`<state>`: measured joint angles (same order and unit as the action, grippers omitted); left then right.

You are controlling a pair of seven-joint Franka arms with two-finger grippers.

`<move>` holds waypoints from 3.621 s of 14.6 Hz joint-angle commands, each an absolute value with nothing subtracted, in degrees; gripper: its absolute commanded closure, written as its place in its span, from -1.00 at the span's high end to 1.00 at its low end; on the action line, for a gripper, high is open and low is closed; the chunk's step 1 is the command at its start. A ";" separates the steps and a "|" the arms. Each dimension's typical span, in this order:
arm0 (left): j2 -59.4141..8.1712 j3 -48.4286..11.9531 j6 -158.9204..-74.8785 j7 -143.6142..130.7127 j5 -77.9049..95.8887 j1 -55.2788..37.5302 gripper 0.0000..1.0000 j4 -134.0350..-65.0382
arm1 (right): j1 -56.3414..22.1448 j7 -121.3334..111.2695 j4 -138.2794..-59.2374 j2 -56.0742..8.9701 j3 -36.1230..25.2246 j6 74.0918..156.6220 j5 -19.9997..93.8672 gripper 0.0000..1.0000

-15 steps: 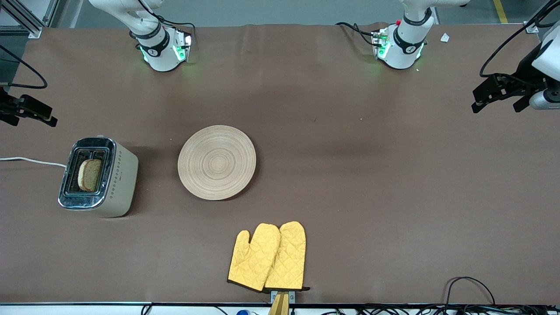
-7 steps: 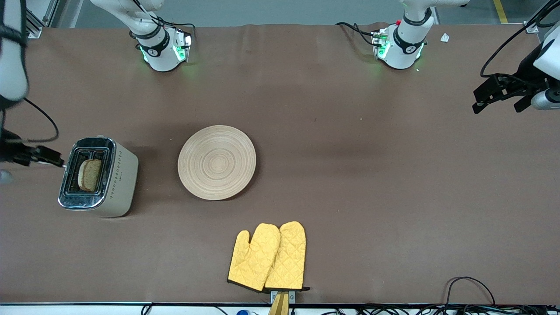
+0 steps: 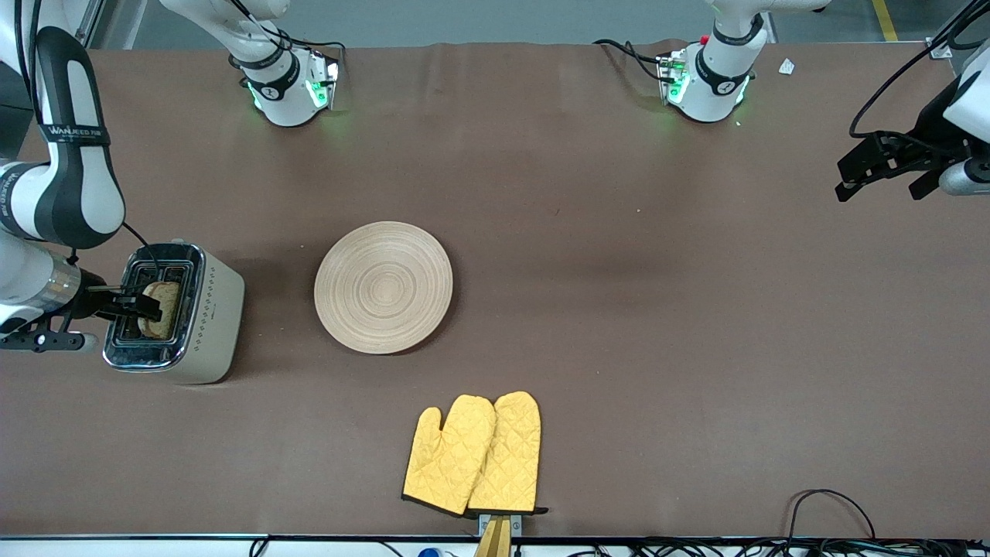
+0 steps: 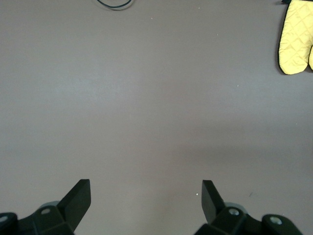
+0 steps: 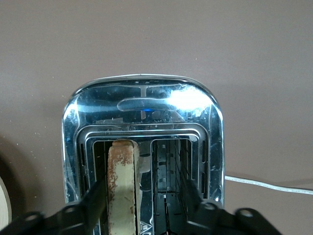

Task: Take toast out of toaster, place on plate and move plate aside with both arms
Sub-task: 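Reach the right gripper down into the toaster slot and grasp the bread, then lift the bread out with the right gripper and lower it onto the plate, then release the bread with the right gripper while the left gripper reaches the plate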

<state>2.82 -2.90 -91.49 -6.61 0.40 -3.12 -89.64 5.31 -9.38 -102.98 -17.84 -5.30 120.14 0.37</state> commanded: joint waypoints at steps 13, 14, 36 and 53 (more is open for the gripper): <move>2.02 -3.08 -90.97 -6.24 0.18 -2.99 1.00 -88.68 | -5.86 4.34 -85.95 -15.38 -4.66 93.86 4.31 -1.00; 2.02 -3.08 -90.97 -6.24 0.18 -2.90 1.00 -88.68 | -7.98 7.18 -86.22 -15.55 -4.57 94.13 4.65 -1.00; 1.93 -3.08 -90.79 -6.77 0.18 -2.90 1.00 -88.77 | -21.01 -15.54 -125.42 -18.01 -5.01 142.12 45.97 -1.00; -28.79 -5.18 -104.30 0.07 44.26 -9.74 1.00 -91.23 | -15.47 -10.55 -112.01 -13.27 -15.54 120.72 17.51 0.69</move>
